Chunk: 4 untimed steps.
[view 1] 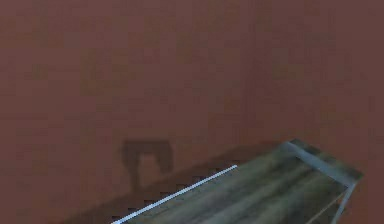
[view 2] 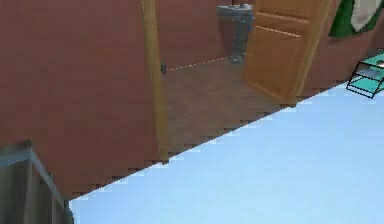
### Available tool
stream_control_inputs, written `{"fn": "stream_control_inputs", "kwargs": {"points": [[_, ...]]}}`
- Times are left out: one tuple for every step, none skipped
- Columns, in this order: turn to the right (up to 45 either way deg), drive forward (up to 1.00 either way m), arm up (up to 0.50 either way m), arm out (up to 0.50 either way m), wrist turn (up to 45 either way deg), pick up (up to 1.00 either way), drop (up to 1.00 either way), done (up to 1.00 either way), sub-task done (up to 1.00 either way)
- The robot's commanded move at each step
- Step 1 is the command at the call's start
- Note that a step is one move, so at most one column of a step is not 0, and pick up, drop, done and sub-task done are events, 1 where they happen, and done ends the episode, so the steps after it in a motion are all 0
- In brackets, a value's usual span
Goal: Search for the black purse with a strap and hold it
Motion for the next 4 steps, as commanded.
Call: {"fn": "stream_control_inputs", "kwargs": {"points": [[-45.0, 0.00, 0.00, 0.00, 0.0, 0.00, 0.00, 0.00, 0.00], [-45.0, 0.00, 0.00, 0.00, 0.0, 0.00, 0.00, 0.00, 0.00], [-39.0, 0.00, 0.00, 0.00, 0.0, 0.00, 0.00, 0.00, 0.00], [0.0, 0.00, 0.50, 0.00, 0.0, 0.00, 0.00, 0.00, 0.00]]}}
